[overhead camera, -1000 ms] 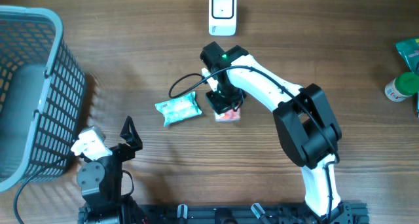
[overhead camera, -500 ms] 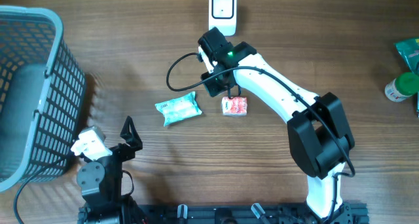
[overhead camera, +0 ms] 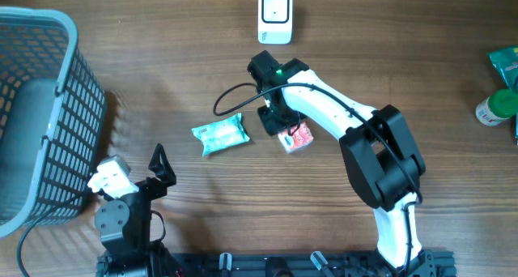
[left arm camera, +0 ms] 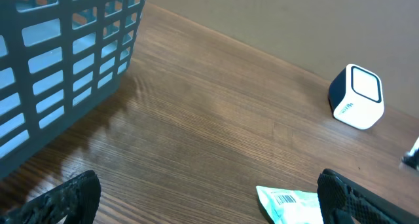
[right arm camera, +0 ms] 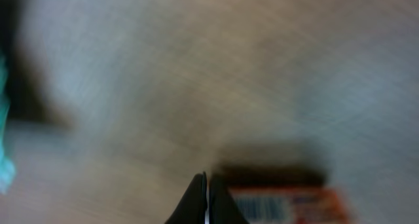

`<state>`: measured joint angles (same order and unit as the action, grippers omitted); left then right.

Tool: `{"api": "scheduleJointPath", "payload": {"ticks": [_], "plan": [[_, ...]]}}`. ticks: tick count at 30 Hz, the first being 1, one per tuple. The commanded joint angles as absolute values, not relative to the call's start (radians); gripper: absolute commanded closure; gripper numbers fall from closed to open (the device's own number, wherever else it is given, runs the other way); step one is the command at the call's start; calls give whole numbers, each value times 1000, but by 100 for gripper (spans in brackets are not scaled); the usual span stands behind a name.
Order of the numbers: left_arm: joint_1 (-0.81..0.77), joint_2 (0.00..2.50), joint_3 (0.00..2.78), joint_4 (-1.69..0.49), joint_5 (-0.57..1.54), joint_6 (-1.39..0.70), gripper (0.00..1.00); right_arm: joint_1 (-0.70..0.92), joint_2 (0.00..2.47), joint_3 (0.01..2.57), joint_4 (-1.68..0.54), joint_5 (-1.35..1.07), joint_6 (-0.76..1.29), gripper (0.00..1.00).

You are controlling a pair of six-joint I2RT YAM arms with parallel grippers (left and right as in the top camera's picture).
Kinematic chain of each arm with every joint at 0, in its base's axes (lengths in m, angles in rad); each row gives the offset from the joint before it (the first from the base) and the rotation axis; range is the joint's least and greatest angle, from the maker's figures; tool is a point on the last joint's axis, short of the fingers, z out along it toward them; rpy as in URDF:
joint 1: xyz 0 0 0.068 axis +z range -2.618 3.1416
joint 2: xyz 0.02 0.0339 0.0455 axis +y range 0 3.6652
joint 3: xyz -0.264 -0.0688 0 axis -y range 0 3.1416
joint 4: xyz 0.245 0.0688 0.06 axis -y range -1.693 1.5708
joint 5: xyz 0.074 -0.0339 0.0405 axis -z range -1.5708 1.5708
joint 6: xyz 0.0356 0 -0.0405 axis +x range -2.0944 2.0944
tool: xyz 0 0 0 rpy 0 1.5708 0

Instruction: Scan the item barcode

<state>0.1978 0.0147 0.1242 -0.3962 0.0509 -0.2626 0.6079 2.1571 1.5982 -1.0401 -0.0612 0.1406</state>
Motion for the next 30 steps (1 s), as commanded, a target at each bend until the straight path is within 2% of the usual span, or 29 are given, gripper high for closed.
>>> {"api": "scheduleJointPath", "payload": {"ticks": [1, 4, 7, 12, 15, 19, 22, 30], "plan": [[200, 9, 118, -392, 56, -243, 0, 606, 2170, 1594, -1170, -314, -119, 96], [200, 9, 118, -392, 56, -242, 0, 606, 2170, 1594, -1293, -136, -37, 96], [200, 9, 118, -392, 56, -242, 0, 606, 2169, 1595, -1340, 177, 244, 96], [200, 9, 118, -392, 56, -242, 0, 609, 2097, 1622, -1283, -23, 187, 96], [200, 9, 118, -392, 56, -243, 0, 594, 2003, 1622, -1324, 47, 327, 95], [200, 9, 118, -392, 56, -243, 0, 603, 1973, 1618, -1177, -260, 295, 96], [200, 9, 118, -392, 56, -243, 0, 618, 1990, 1547, -1027, -233, 332, 96], [200, 9, 118, -392, 56, -243, 0, 613, 2026, 1299, -876, -143, 400, 96]]}}
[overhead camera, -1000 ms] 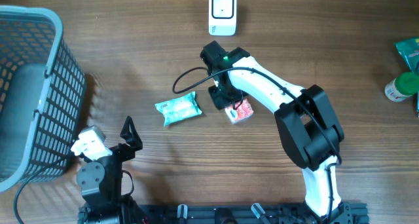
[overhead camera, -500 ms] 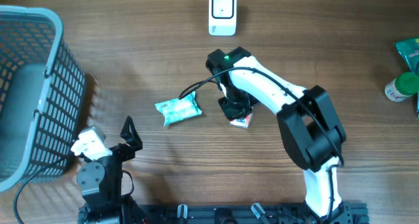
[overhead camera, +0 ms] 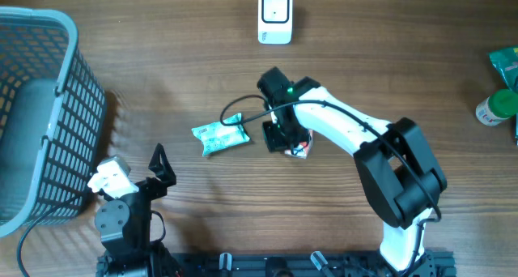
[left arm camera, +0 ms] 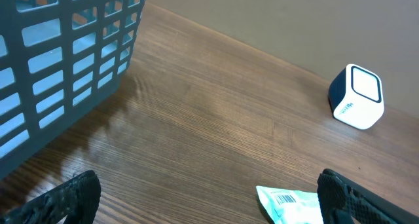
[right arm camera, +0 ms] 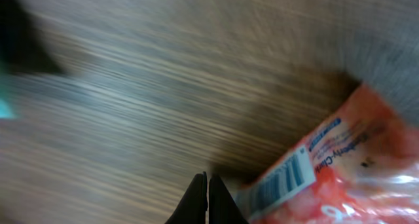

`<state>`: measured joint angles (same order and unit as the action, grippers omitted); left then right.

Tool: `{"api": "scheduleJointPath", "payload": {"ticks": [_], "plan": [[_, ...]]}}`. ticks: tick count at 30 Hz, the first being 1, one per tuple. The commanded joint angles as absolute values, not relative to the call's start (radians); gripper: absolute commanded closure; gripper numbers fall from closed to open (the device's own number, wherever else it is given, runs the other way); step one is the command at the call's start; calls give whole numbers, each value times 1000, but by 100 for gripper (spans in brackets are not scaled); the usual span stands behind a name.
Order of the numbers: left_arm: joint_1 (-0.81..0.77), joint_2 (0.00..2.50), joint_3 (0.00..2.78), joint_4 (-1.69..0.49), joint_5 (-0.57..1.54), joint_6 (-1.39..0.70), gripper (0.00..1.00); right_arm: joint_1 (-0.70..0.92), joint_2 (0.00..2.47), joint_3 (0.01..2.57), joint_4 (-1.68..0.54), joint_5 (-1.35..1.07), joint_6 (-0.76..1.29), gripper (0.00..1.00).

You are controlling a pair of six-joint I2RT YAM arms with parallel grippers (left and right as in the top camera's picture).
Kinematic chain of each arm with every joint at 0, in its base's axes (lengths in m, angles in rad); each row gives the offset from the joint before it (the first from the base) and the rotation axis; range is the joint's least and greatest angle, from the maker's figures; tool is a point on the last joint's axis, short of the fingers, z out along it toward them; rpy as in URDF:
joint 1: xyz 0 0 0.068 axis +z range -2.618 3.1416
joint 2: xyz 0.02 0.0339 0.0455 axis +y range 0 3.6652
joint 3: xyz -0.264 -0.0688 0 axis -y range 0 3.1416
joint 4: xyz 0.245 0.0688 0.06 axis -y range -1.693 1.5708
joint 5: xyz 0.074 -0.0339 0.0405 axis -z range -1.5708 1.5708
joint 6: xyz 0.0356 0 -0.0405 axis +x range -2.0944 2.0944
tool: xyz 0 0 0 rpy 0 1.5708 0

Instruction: Scan the item barcode

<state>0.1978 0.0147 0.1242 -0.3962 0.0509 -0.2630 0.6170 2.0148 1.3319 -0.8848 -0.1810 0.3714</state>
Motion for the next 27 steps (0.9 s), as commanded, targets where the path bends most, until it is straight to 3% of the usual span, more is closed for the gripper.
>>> {"api": "scheduleJointPath", "payload": {"ticks": [1, 4, 7, 13, 17, 19, 22, 24, 27], "plan": [[200, 9, 118, -392, 56, -243, 0, 612, 2026, 1276, -888, -97, 406, 96], [200, 9, 118, -392, 56, -242, 0, 603, 2025, 1271, -993, 126, 509, 96], [200, 9, 118, -392, 56, -242, 0, 585, 2020, 1288, -1025, 191, 526, 96], [200, 9, 118, -392, 56, -243, 0, 539, 1867, 1328, -1032, -124, 260, 94], [200, 9, 118, -392, 56, -242, 0, 484, 1723, 1328, -1040, -134, 210, 58], [200, 9, 118, -392, 56, -243, 0, 447, 1701, 1328, -979, -124, 196, 46], [200, 9, 118, -392, 56, -243, 0, 394, 1745, 1317, -903, -125, 34, 23], [200, 9, 118, -392, 56, -243, 0, 352, 1797, 1317, -876, -130, -61, 18], [200, 9, 118, -392, 56, -243, 0, 281, 1874, 1317, -826, -250, -223, 20]]}}
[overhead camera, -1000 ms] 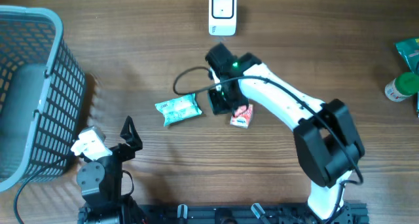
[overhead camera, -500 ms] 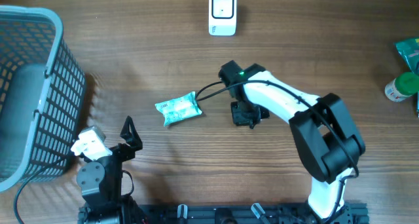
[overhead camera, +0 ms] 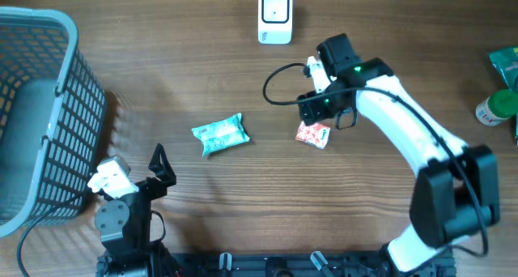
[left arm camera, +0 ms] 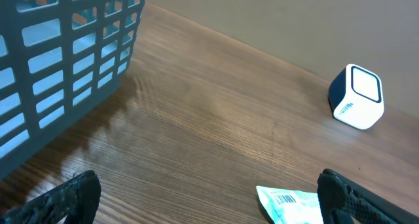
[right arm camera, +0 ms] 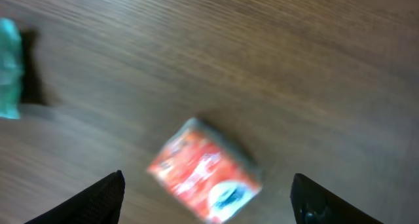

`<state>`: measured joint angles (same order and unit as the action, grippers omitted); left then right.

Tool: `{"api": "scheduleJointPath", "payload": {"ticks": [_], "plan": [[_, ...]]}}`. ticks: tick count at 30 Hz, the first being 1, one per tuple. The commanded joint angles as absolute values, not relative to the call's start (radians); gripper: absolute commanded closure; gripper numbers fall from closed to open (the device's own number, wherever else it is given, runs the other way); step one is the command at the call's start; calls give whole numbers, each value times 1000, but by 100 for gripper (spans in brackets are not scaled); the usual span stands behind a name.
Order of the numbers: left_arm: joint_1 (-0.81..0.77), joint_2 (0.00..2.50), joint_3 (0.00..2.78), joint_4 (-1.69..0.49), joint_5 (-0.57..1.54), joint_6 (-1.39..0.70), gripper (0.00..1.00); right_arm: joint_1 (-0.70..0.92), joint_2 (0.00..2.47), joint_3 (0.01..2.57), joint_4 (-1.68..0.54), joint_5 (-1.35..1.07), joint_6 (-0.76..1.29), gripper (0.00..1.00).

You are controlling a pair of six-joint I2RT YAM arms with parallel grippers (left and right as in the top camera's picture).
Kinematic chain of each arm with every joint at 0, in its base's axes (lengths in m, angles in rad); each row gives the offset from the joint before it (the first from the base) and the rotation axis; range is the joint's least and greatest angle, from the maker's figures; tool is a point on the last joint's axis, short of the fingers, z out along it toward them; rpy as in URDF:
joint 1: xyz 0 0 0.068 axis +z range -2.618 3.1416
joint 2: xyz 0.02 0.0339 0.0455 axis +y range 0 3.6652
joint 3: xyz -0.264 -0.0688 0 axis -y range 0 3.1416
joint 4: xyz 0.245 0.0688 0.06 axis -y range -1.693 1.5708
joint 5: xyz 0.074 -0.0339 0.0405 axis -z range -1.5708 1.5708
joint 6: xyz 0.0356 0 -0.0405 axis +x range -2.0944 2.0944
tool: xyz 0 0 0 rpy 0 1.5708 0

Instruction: Scan the item barcode

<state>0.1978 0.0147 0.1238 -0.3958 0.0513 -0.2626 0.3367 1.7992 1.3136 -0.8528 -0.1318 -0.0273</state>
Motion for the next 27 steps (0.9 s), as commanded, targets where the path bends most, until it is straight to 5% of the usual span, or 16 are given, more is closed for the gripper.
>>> {"api": "scheduleJointPath", "payload": {"ticks": [1, 13, 18, 22, 27], "plan": [[200, 9, 118, -392, 56, -243, 0, 251, 1898, 1317, -822, -324, -257, 22], [200, 9, 118, -392, 56, -243, 0, 184, 2078, 1316, -861, -517, -367, 47], [200, 9, 118, -392, 56, -242, 0, 184, 2097, 1316, -867, -472, -372, 96], [200, 9, 118, -392, 56, -243, 0, 182, 2092, 1329, -905, -592, -366, 96], [200, 9, 118, -392, 56, -242, 0, 173, 2026, 1409, -1071, -1036, -459, 96]]}}
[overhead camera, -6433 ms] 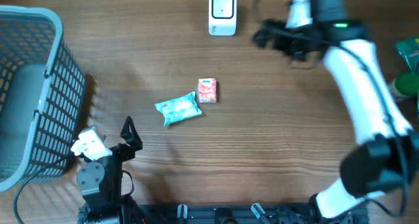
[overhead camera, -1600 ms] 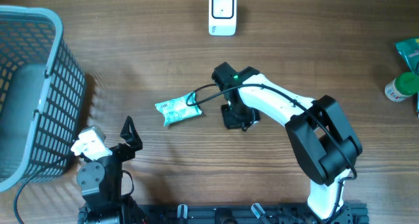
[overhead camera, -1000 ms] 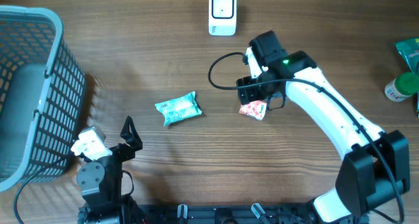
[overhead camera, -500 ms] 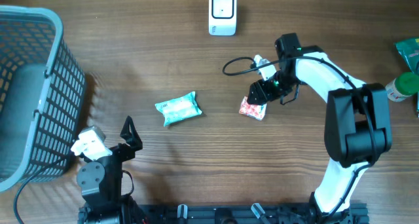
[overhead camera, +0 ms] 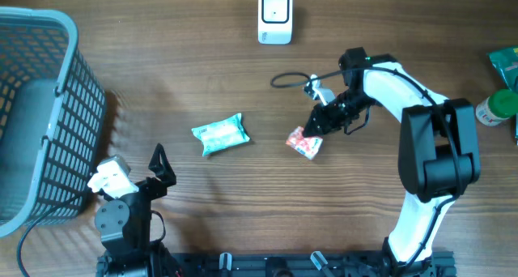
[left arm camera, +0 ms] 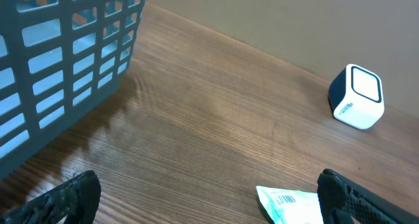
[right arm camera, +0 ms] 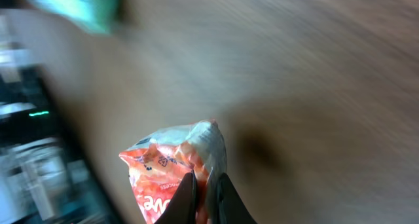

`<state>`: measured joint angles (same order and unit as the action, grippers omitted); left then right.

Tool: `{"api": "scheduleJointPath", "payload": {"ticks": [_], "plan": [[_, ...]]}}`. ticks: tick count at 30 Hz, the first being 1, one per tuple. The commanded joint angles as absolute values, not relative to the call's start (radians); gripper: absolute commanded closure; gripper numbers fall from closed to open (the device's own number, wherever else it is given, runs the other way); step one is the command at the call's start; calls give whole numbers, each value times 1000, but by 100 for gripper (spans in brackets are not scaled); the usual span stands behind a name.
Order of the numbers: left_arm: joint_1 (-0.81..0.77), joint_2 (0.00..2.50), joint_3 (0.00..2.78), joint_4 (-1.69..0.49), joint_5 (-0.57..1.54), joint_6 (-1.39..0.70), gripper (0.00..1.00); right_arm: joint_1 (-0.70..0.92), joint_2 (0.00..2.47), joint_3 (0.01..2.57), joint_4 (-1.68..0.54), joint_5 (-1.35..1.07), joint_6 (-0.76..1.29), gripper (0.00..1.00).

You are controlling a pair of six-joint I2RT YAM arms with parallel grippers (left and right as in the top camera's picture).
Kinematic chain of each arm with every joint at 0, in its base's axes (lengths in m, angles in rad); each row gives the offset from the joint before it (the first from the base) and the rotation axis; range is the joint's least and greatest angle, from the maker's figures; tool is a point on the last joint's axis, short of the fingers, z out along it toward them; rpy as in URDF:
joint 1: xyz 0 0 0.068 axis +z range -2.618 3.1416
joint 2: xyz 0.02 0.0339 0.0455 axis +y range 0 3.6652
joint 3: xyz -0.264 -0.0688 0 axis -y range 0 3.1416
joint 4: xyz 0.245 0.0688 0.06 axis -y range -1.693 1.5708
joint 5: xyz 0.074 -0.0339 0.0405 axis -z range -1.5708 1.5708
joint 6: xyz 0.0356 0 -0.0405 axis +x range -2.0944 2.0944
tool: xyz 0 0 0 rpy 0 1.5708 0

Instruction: Scan the item barcode

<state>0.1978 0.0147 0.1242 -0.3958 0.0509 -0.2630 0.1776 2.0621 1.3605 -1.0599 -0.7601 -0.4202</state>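
A red snack packet (overhead camera: 302,144) (right arm camera: 165,173) is at mid table, pinched by its top edge in my right gripper (overhead camera: 318,125) (right arm camera: 206,192), whose jaws are shut on it. The white barcode scanner (overhead camera: 275,16) (left arm camera: 357,97) stands at the far edge, well behind the packet. A teal packet (overhead camera: 220,134) (left arm camera: 288,205) with a printed barcode lies to the left of the red one. My left gripper (overhead camera: 159,168) (left arm camera: 209,207) rests open near the front left with nothing between its fingers.
A grey plastic basket (overhead camera: 40,107) (left arm camera: 59,47) fills the left side. At the right edge stand a green-capped bottle (overhead camera: 496,107) and another teal packet (overhead camera: 505,61). The right arm's cable (overhead camera: 291,81) loops over the table behind the red packet.
My right gripper was open above the red packet; now it is shut on the packet's edge and turned to reach from the right. The packet sits slightly further left. The left arm is unchanged.
My right gripper was shut with its tips on the wood beside the red packet, then shut against the packet's barcode side. Later it was open above the packet, which lay a little to the right. Now it grips the packet. The left arm stayed still throughout.
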Motion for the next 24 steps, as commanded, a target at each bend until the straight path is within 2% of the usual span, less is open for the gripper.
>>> {"api": "scheduleJointPath", "payload": {"ticks": [1, 4, 6, 9, 14, 24], "plan": [[200, 9, 118, -392, 56, -242, 0, 173, 2023, 1409, -1072, -1100, -385, 96], [200, 9, 118, -392, 56, -242, 0, 173, 2023, 1407, -1079, -1158, -147, 96], [200, 9, 118, -392, 56, -243, 0, 172, 2023, 1407, -1083, -1184, -99, 96], [200, 9, 118, -392, 56, -242, 0, 173, 2023, 1407, -1141, -1266, -122, 96], [200, 9, 118, -392, 56, -243, 0, 173, 2023, 1407, -1232, -1266, -258, 96], [200, 9, 118, -392, 56, -243, 0, 173, 2023, 1407, -1245, -1266, -289, 96]]}}
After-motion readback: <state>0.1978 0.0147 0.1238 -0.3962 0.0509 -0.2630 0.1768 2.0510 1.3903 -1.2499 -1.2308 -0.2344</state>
